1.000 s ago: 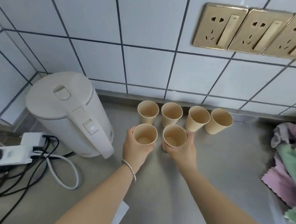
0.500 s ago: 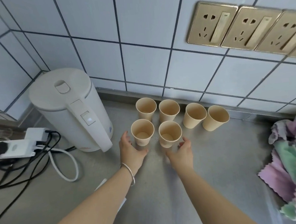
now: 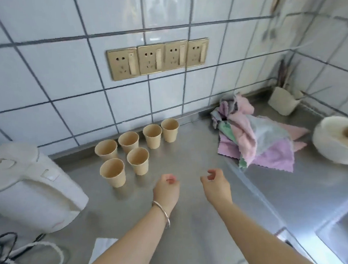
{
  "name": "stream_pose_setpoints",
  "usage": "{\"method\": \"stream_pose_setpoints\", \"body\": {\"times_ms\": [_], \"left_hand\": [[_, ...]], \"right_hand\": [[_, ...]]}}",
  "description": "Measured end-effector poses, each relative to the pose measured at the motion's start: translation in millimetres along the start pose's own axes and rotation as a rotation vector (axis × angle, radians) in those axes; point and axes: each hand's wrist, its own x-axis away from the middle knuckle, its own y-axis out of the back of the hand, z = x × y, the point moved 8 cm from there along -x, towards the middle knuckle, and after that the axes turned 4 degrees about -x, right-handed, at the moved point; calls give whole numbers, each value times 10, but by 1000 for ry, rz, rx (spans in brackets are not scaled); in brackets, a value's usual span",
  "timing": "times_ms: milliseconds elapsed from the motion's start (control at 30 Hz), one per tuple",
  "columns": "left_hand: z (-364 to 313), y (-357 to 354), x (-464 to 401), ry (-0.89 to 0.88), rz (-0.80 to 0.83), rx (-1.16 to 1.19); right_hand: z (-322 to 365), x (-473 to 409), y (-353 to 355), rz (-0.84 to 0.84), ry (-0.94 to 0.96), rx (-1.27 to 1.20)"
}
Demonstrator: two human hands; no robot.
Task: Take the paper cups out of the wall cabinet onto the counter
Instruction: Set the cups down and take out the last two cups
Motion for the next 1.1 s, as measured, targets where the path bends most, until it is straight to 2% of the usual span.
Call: {"method": "stream_pose_setpoints", "body": {"times_ms": [133, 300, 567, 833, 1100], "left_hand": [[-642, -772, 626, -194, 257, -39], [-1133, -1821, 1980, -454, 600, -133], [-998, -3053, 4928, -678, 1104, -215], [-388, -3363, 8221, -860, 1552, -262], [-93, -3221, 10812, -1038, 1927, -242]], "right_hand": [[-375, 416, 1141, -278, -54, -139], [-1080, 1289, 2525, -624, -133, -279], [-2461, 3521, 4249, -1082, -255, -408], [-3481, 6235, 5491, -1484, -385, -357], [-3864, 8321, 6341, -1838, -428, -305]]}}
